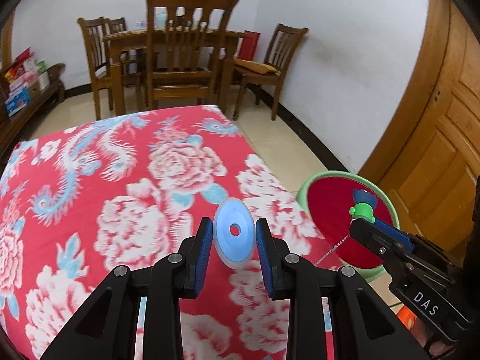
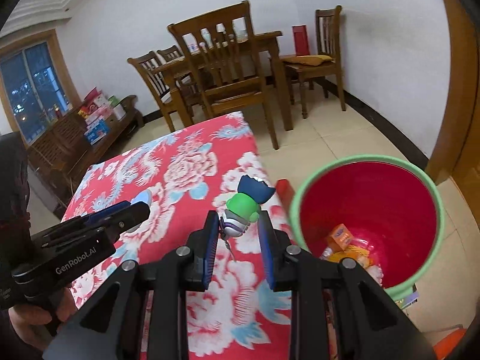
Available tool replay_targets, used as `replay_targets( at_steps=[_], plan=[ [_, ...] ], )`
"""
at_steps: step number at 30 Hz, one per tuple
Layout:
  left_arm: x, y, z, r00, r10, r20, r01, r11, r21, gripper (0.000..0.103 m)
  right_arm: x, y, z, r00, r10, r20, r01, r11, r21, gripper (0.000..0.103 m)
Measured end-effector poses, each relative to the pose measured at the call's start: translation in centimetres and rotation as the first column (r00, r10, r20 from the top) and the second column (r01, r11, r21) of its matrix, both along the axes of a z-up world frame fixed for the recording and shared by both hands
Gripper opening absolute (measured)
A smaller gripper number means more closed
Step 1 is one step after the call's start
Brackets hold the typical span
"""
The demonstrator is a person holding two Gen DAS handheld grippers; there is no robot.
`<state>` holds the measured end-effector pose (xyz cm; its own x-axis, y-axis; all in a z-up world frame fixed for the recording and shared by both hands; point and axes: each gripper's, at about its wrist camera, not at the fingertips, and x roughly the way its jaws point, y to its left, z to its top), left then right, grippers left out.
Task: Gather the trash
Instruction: 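Carry the blue disc and green toy over the bucket with both tools, then open the right tool to drop the toy while the left tool drops the blue disc into the bucket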
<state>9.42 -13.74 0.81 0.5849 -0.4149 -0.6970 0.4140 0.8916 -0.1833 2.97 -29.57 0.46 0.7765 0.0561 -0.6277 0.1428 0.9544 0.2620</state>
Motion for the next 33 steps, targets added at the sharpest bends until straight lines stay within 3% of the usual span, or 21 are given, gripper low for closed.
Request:
replay_targets(
  at_steps=[21,33],
  plan=[
    [-0.3,-11.3,-1.4,0.984,-0.176,-0.005,0.176,0.983,0.057,0.030,-2.6,-8.9,-2.7,0.980,-0.198,-0.016,0.198,0.980,0.007,0.028],
    [0.2,-14.9,-2.8,0.975,-0.222,-0.024,0.223,0.971,0.087,0.030,-2.8,-12.0,-5.1,0.963,-0.262,-0.069,0.263,0.965,0.005,0.028]
  ],
)
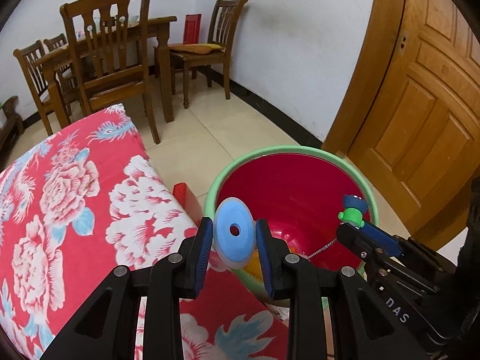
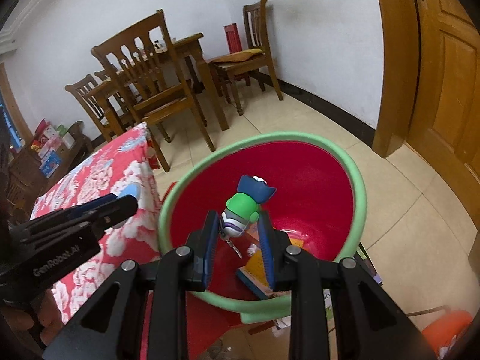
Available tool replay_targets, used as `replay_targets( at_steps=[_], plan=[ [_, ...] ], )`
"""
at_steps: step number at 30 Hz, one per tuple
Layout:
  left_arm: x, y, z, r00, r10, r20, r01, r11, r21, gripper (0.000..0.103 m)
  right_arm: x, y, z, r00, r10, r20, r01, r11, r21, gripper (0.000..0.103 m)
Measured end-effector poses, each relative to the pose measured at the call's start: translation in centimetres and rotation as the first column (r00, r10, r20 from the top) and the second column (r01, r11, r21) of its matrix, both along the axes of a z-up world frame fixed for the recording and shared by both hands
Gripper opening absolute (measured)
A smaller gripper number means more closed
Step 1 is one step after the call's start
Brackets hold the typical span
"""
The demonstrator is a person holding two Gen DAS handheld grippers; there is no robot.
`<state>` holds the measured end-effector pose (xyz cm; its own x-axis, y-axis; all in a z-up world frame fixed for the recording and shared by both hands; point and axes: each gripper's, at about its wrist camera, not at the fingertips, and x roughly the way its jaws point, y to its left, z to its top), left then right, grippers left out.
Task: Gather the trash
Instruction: 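Open the right tool to drop the toy while the left tool drops the blue disc into the bucket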
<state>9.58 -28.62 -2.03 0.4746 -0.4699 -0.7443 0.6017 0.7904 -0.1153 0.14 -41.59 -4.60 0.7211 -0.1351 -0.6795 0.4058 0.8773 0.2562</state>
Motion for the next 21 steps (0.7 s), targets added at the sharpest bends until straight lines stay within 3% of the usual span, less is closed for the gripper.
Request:
replay_targets(
  at_steps=[9,12,21],
  plan=[
    [0.2,-1.0,-0.5,1.000,-0.009,-0.009,0.009,1.000,0.016,0.030,0.4,-1.1,-1.6,0.999,-0.025,-0.039,0.025,1.000,0.010,0.030],
    [0.2,-1.3,-0.6,1.000,-0.012,-0.009,0.012,1.000,0.019,0.030,0.2,-1.0,-1.6,0.999,-0.024,-0.031,0.024,1.000,0.001,0.039],
    [0.4,-1.7,-0.8,1.000,-0.015,-0.012,0.015,1.000,0.021,0.030,0.1,-1.7,-1.5,0.999,-0.042,-0.010,0.043,0.999,0.022,0.045]
  ],
)
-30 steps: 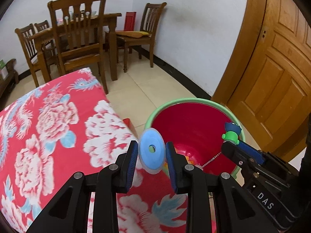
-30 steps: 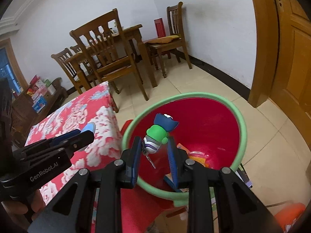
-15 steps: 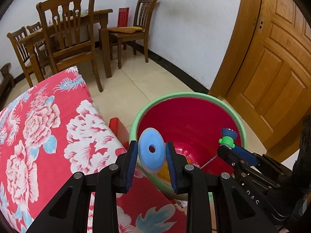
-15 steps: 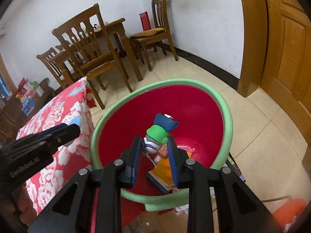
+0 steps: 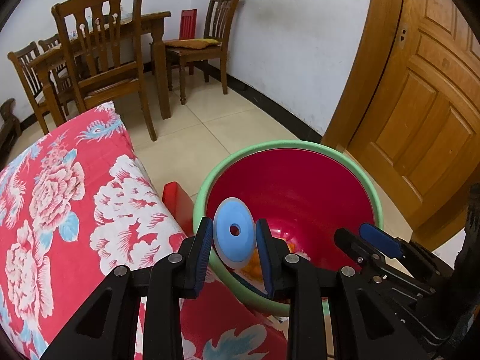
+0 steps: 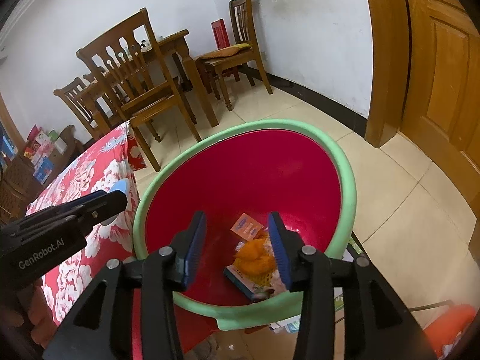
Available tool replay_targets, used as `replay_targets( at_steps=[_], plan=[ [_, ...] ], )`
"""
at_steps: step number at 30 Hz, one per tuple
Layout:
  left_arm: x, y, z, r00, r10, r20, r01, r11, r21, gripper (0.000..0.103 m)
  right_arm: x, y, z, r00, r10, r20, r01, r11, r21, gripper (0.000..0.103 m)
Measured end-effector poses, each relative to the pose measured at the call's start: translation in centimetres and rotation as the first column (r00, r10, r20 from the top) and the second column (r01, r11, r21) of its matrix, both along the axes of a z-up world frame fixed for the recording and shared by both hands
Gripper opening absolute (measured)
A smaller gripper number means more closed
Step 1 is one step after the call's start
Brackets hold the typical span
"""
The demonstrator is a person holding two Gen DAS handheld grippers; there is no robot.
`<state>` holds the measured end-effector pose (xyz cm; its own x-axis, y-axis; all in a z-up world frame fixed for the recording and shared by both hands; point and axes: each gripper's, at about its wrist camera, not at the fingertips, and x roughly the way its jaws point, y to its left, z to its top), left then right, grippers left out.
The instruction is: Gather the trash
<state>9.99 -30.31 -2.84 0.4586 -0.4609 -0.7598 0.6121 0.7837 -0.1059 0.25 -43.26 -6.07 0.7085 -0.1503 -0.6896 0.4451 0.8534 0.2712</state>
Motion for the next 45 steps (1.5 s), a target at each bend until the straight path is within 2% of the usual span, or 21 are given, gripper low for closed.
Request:
replay_targets(
  at_steps=[4,12,19,20,21,23,35,45],
  plan=[
    [0.0,-0.5,-0.3,1.000,-0.013,-0.003,0.013,1.000,0.002,0.030,-0.4,-0.3,0.3,1.000,-0.019,0.020,0.018,1.000,0.010,0.054],
    [0.3,-2.0,-1.4,0.998,-0.052,-0.026,0.052,0.999,0.010,0.030,-1.2,-0.8,1.0,0.996,-0.059,0.061,0.058,0.998,0.015,0.060],
    [0.5,-2.8,-2.2,0.998,-0.059,-0.022,0.060,0.997,0.038,0.031,-1.7,-1.4,1.0,0.994,-0.088,0.062,0.087,0.996,0.025,0.061],
    [0.5,-2.8,-2.2,0.998,-0.054,-0.023,0.055,0.997,0.044,0.036,-1.7,-1.5,1.0,0.994,-0.090,0.061,0.089,0.996,0.026,0.061],
    [0.5,-2.6,-2.2,0.998,-0.050,-0.026,0.051,0.998,0.043,0.046,-1.8,-1.5,1.0,0.994,-0.092,0.060,0.091,0.995,0.027,0.061],
    [0.4,-2.4,-2.0,0.999,-0.042,-0.025,0.043,0.999,0.034,0.053,-1.8,-1.6,1.1,0.994,-0.097,0.059,0.095,0.995,0.029,0.062],
    [-0.2,-0.3,-0.2,1.000,-0.008,-0.007,0.008,1.000,0.000,0.053,-2.3,-1.0,2.0,0.993,-0.085,0.077,0.082,0.996,0.037,0.064],
    [-0.7,3.2,1.4,0.998,0.065,0.009,-0.065,0.998,-0.023,0.053,-2.2,1.2,2.9,0.995,-0.045,0.084,0.044,0.999,0.015,0.066]
  ],
)
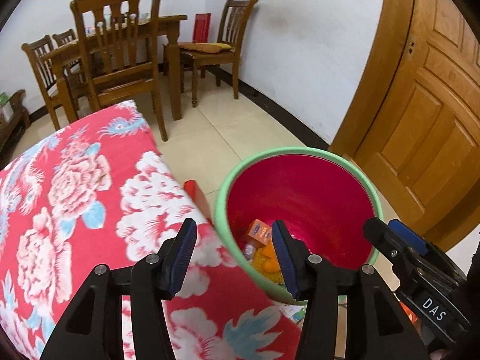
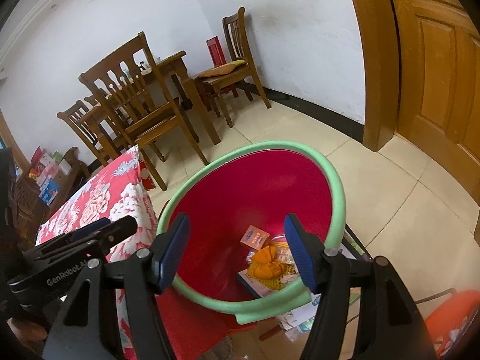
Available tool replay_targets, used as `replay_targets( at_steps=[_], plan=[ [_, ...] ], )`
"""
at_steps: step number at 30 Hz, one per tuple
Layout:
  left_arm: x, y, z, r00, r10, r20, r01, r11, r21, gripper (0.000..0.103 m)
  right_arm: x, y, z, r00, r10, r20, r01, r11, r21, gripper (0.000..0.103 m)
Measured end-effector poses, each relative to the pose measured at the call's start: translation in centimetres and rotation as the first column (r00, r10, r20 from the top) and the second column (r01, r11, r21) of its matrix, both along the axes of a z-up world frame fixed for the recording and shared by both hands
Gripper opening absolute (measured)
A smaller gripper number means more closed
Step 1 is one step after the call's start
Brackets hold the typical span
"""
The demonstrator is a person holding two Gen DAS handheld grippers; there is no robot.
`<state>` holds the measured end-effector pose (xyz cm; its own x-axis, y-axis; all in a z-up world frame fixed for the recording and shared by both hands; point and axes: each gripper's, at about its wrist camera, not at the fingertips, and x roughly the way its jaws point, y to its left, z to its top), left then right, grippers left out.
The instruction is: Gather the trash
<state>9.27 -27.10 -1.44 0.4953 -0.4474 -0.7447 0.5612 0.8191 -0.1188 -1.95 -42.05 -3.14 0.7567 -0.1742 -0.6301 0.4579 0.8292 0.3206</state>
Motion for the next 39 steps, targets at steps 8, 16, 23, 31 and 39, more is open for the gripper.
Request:
replay_targets(
  at_steps=[8,16,23,31,39],
  plan=[
    [-0.4,3.2,0.9,0.998,0.065,0.008,-0.065,0.998,-0.024,0.053,-0.2,1.9,0.9,1.000,0.025,0.014,-0.024,0.999,-0.026,0.067],
    [-0.6,6.7,1.4,0.992,0.123,0.011,-0.123,0.992,-0.038,0.054,0.4,4.9,1.9,0.996,0.085,0.016,-0.084,0.995,-0.059,0.076],
    [-0.8,10.0,2.0,0.982,0.188,0.017,-0.187,0.981,-0.058,0.054,0.7,8.3,3.2,0.987,0.160,0.032,-0.155,0.981,-0.113,0.081],
    [-1.5,13.8,2.5,0.965,0.260,0.031,-0.257,0.964,-0.068,0.054,1.3,12.7,3.9,0.967,0.253,0.029,-0.246,0.957,-0.152,0.081],
    [-2.9,18.6,3.1,0.928,0.368,0.049,-0.364,0.928,-0.082,0.060,1.7,16.6,4.7,0.938,0.345,0.029,-0.334,0.924,-0.185,0.081]
  ],
)
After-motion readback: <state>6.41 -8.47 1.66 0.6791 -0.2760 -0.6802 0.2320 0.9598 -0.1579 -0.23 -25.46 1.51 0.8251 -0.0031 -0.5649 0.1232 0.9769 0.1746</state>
